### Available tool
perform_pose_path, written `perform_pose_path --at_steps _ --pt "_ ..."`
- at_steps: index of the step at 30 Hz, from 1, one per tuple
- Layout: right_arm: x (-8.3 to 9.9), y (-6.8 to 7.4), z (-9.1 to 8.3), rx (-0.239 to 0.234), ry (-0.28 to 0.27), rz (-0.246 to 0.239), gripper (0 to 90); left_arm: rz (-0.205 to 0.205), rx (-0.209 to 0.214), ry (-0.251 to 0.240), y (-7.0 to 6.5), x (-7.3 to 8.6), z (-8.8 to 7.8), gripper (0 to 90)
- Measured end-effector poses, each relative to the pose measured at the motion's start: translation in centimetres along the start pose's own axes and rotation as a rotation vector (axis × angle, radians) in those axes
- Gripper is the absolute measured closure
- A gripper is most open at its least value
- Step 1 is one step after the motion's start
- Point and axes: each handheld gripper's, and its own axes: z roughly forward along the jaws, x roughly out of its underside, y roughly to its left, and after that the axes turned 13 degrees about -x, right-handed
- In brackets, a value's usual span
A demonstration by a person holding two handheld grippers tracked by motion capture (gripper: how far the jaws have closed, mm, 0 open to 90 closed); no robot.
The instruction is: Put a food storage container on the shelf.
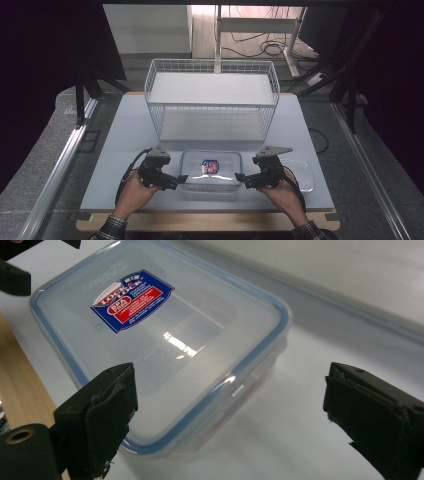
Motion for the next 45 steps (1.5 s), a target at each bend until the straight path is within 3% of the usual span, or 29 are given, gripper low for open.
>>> perform_pose_path --at_steps 2,4,6,11,15,17,20,26,29,32,35,39,41,45 --pt "0.0 0.0 0.3 -0.013 0.005 0.009 5.0 0.002 0.014 0.005 -0.1 -0.1 0.3 3.1" --pt "-0.2 -0.1 1.0 -0.03 0.025 0.038 2.7 -0.005 0.06 0.003 -0.1 -0.5 0.9 2.8" --pt "-0.3 -0.1 1.2 -0.034 0.026 0.043 3.0 -0.012 0.071 0.004 -0.1 -0.7 1.2 2.8" --pt "-0.6 -0.7 2.4 -0.095 0.052 0.125 8.0 -0.04 0.084 0.018 0.4 -1.0 2.5 2.9" --pt "-0.5 -1.5 2.9 -0.166 0.052 0.204 9.0 -0.1 0.181 0.04 1.3 -0.5 3.5 0.0" --pt "-0.6 -1.6 2.9 -0.169 0.058 0.213 9.3 -0.112 0.217 0.042 1.5 -0.4 3.8 0.0" --pt "-0.7 -1.7 3.3 -0.194 0.077 0.244 8.4 -0.127 0.225 0.046 1.3 -0.5 4.0 0.0" --pt "-0.8 -1.5 3.1 -0.188 0.087 0.228 11.5 -0.106 0.212 0.039 1.3 -0.3 3.2 3.1" --pt "-0.8 -1.3 2.3 -0.186 0.075 0.211 20.8 -0.086 0.213 0.033 1.1 0.2 2.3 10.1" --pt "-0.6 -1.4 1.7 -0.209 0.065 0.234 26.9 -0.074 0.213 0.027 1.1 0.6 1.9 13.8" --pt "-0.2 -1.3 1.5 -0.23 0.066 0.254 27.5 -0.08 0.23 0.006 1.0 1.3 1.3 18.8" --pt "0.0 -1.1 1.1 -0.237 0.069 0.243 30.4 -0.086 0.248 -0.006 1.1 1.8 0.8 29.4" --pt "0.1 -1.1 0.8 -0.248 0.059 0.239 34.4 -0.12 0.278 -0.037 1.6 2.5 0.1 37.6" --pt "0.2 -1.1 0.0 -0.256 0.037 0.232 42.9 -0.138 0.267 -0.04 1.4 2.6 -0.2 40.9"
